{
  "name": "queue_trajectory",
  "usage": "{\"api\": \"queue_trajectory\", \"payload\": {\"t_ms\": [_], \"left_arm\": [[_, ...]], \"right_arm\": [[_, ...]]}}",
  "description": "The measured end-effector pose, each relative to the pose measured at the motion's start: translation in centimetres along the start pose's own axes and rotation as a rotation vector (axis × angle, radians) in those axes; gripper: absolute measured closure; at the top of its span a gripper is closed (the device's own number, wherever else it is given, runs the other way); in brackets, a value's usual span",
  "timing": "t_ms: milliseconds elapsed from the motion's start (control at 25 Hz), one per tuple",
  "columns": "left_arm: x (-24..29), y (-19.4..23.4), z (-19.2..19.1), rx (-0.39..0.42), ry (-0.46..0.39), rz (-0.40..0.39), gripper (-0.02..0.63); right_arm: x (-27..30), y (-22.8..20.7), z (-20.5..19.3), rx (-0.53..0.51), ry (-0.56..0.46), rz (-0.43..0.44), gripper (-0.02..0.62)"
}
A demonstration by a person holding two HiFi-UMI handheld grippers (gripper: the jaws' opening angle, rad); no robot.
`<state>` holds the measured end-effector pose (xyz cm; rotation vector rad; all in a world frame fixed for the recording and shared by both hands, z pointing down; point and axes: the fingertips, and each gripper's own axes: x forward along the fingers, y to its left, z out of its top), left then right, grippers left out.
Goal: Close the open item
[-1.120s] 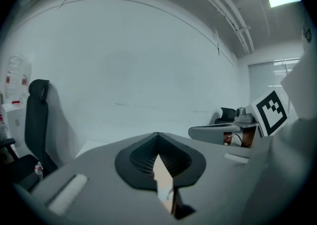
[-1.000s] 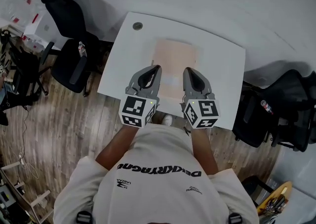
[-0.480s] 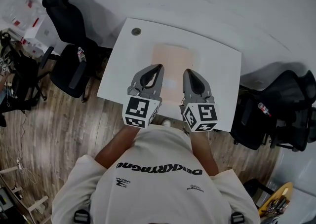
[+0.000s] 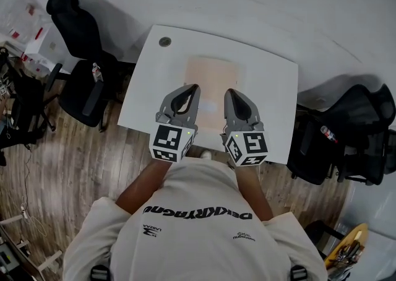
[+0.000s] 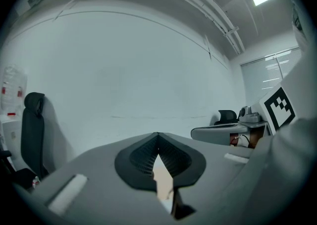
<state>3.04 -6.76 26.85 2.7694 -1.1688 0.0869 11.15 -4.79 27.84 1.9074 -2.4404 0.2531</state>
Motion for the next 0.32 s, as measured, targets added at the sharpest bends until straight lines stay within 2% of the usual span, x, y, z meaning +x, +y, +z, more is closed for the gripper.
{"api": "queue_trajectory", "payload": {"t_ms": [320], "left_arm": [[0.36, 0.66, 0.0, 0.003, -0.005, 0.002, 0.603]], "right_arm": [[0.72, -0.4, -0.67, 0.003, 0.003, -0.003, 0.595]]}}
